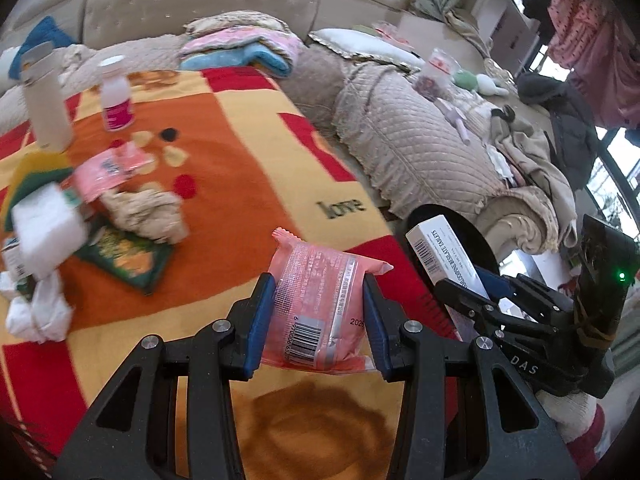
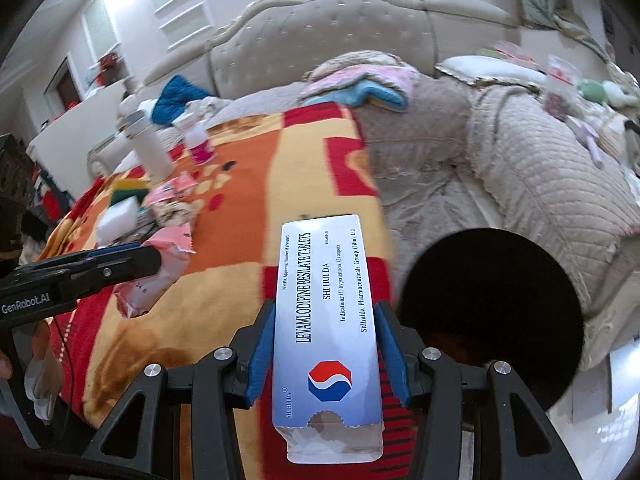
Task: Collect trash
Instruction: 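Carry the pink wrapper and Levamlodipine box over the black bin and open both tools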
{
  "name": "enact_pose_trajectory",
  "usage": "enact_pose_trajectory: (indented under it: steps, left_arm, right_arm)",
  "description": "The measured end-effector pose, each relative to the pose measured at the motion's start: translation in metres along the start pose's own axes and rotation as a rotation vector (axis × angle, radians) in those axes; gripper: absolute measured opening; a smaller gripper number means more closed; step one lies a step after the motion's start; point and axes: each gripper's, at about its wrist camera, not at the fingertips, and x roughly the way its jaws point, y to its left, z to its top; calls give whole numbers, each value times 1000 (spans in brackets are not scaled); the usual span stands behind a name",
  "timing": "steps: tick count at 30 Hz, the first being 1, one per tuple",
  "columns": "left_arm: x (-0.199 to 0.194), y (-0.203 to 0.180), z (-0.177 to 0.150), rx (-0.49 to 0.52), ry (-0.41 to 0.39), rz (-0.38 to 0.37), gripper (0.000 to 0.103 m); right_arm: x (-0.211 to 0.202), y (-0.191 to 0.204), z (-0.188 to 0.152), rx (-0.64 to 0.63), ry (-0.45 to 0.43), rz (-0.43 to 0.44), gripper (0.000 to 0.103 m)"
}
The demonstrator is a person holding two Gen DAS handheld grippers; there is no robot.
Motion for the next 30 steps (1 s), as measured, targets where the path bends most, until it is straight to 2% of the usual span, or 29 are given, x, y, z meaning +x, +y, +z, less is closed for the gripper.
enact_pose_trajectory:
  steps: [13, 20, 30]
  left_arm:
    - [55, -71, 17, 67, 50, -101, 41]
    - [83, -98, 22, 90, 71, -128, 41]
    - [114, -107, 27, 46, 102, -181, 41]
  right_arm:
    - [-12, -93, -10, 146, 7, -111, 47]
    - [-3, -114, -18, 189, 30, -131, 47]
    - [8, -137, -24, 233, 52, -147, 47]
